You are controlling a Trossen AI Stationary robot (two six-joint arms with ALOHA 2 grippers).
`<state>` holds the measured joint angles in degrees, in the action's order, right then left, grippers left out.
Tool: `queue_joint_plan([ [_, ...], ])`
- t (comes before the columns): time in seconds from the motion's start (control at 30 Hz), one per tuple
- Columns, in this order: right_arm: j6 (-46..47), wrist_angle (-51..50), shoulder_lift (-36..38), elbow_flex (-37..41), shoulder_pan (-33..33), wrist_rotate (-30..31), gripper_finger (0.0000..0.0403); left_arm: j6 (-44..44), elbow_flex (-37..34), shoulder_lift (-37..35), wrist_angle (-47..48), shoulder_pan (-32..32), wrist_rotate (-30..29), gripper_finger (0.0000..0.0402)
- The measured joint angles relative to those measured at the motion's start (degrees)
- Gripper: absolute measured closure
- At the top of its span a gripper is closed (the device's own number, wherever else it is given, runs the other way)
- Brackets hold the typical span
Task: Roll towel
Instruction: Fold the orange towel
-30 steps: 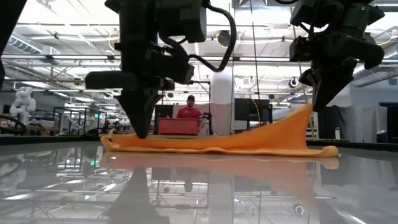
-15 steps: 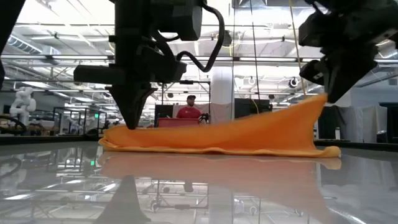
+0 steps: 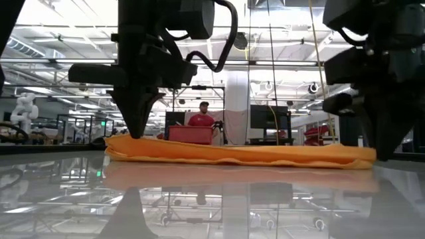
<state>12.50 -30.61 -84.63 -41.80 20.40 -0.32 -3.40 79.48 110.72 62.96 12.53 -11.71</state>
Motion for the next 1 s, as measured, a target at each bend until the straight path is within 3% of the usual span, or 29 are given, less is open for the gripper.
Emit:
queue_joint_plan([
  [0.43,0.6,3.9,-0.9,0.0,1.8,0.3,0.0403,-0.4,-0.3,0.0,2.3,0.0,1.0,0.0401],
  [0.63,0.4,4.8,-0.9,0.0,1.8,0.4,0.0403,-0.1,-0.3,0.0,6.7,0.3,-2.0,0.0401],
  [1.0,0.5,6.1,-0.9,0.0,1.8,-1.3,0.0403,-3.4,-0.4,1.4,2.4,0.2,0.5,0.0401],
])
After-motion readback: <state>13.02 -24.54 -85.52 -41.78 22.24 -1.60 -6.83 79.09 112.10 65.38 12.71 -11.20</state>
